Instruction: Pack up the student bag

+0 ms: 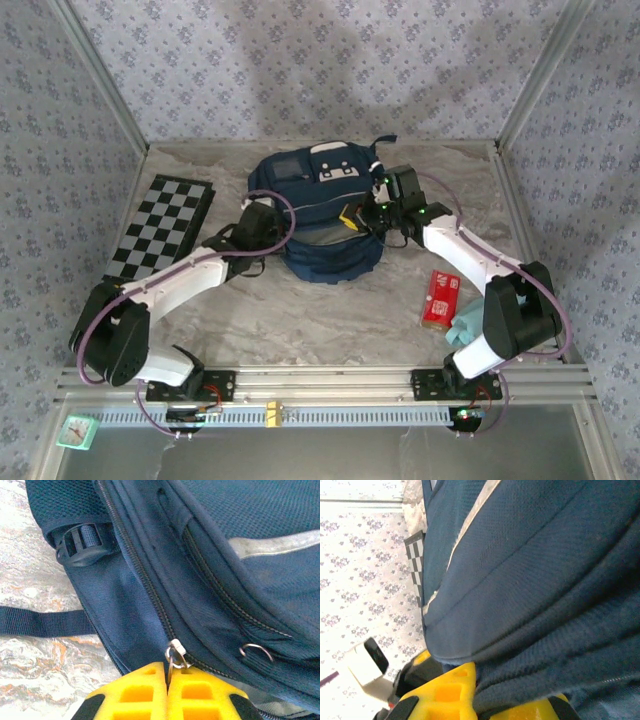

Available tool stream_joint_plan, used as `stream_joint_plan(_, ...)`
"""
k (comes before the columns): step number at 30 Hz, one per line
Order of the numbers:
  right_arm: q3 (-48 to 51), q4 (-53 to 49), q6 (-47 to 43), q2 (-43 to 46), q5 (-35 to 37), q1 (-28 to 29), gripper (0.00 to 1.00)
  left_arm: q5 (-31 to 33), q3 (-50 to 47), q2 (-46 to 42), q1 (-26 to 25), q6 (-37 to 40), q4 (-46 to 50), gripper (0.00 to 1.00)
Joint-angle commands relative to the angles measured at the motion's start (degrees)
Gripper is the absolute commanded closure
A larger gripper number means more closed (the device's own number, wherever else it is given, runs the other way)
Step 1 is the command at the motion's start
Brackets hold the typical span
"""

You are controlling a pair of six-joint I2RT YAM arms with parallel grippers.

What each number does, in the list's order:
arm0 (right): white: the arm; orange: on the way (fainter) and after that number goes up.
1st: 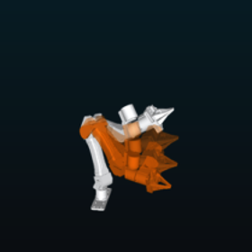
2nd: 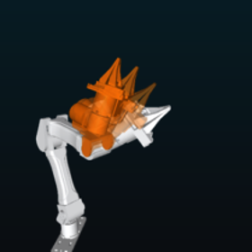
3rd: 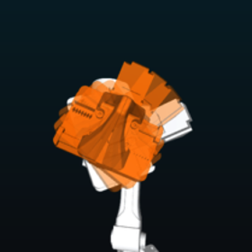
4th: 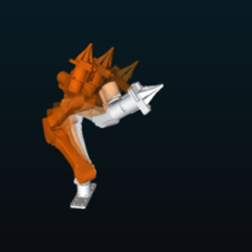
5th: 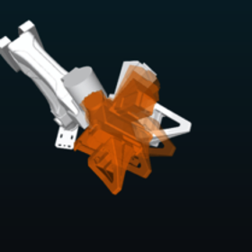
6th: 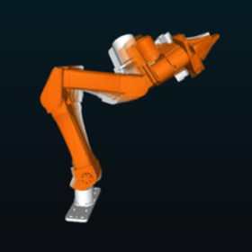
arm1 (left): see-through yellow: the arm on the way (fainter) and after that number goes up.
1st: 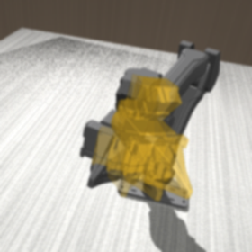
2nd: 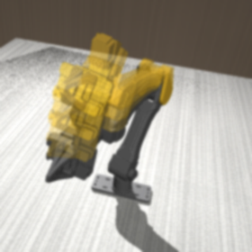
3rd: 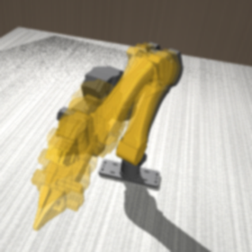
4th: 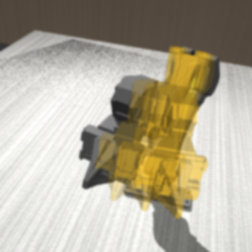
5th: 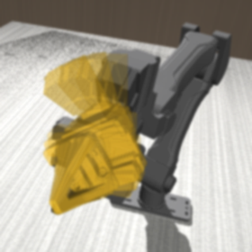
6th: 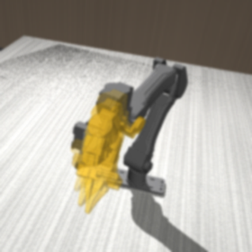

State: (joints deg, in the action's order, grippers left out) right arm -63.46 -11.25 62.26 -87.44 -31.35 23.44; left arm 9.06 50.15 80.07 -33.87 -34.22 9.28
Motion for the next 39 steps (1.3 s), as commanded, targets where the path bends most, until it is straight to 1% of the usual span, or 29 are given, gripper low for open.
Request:
stream_joint_plan(1,0.6,-2.8,-2.7,4.9,0.3,-3.1,1.00,8.1,-1.2,1.3,6.9,1.4,-1.5,1.00)
stream_joint_plan(5,2.4,-1.9,-2.6,5.0,-1.6,-4.8,1.00,6.0,-0.6,2.5,10.2,3.1,-2.8,1.00)
stream_joint_plan(8,2.7,-0.5,-1.9,4.9,-2.9,-5.5,1.00,5.3,-2.5,1.0,9.9,5.7,-4.5,1.00)
stream_joint_plan(10,1.3,-1.3,-2.8,5.1,-2.8,-5.7,1.00,5.1,-4.8,-0.4,9.1,6.7,-6.9,1.00)
stream_joint_plan(11,0.0,-2.1,-3.6,4.8,-3.3,-6.0,1.00,4.6,-6.3,-1.1,8.1,8.0,-8.8,1.00)
stream_joint_plan(13,-3.5,-5.1,-5.9,3.6,-5.1,-8.1,1.00,6.7,-7.9,-2.1,4.5,10.7,-10.4,1.00)
stream_joint_plan(14,-5.4,-6.7,-7.1,2.9,-5.9,-9.4,1.00,8.7,-8.1,-2.4,2.1,12.1,-10.1,1.00)
stream_joint_plan(16,-8.6,-8.0,-8.8,1.9,-6.5,-11.9,1.00,12.4,-8.7,-2.8,-2.6,12.4,-9.3,1.00)
stream_joint_plan(19,-14.3,-12.0,-13.3,-2.6,-8.9,-14.7,1.00,13.4,-9.8,-3.4,-9.4,14.8,-10.0,1.00)
stream_joint_plan(20,-16.0,-13.4,-14.6,-4.0,-9.8,-15.0,1.00,14.4,-9.7,-2.9,-11.2,16.1,-9.7,1.00)
stream_joint_plan(21,-17.2,-14.2,-15.6,-5.3,-10.4,-15.3,1.00,15.7,-9.2,-1.8,-11.8,16.5,-8.5,1.00)
stream_joint_plan(24,-18.3,-14.7,-16.8,-6.9,-10.2,-15.7,1.00,20.1,-7.0,2.0,-10.6,16.4,-5.8,1.00)
stream_joint_plan(28,-18.8,-15.9,-18.5,-7.9,-12.6,-16.6,1.00,20.8,-5.6,6.0,-6.6,15.4,-5.9,1.00)
stream_joint_plan(29,-18.8,-17.0,-19.7,-7.7,-12.3,-16.8,1.00,20.2,-6.0,6.1,-5.1,14.2,-6.8,1.00)
stream_joint_plan(30,-18.8,-17.8,-20.7,-7.5,-11.8,-16.8,1.00,17.3,-7.0,5.7,-3.3,13.8,-9.0,1.00)
stream_joint_plan(32,-18.6,-18.7,-22.1,-7.8,-12.9,-16.7,1.00,10.4,-10.1,4.8,-1.1,15.5,-16.3,1.00)
stream_joint_plan(33,-18.6,-19.7,-22.9,-8.0,-13.6,-16.8,1.00,10.8,-10.3,5.0,-0.6,15.3,-18.2,1.00)
stream_joint_plan(34,-18.3,-20.3,-23.5,-7.9,-13.6,-16.8,1.00,10.9,-9.5,5.4,0.0,15.1,-17.7,1.00)
stream_joint_plan(36,-16.8,-19.6,-23.9,-7.4,-13.1,-17.0,1.00,9.0,-8.1,6.4,2.0,15.6,-16.9,1.00)
stream_joint_plan(39,-15.7,-18.8,-23.9,-8.0,-13.9,-16.0,1.00,6.9,-6.7,7.8,5.5,13.5,-16.8,1.00)
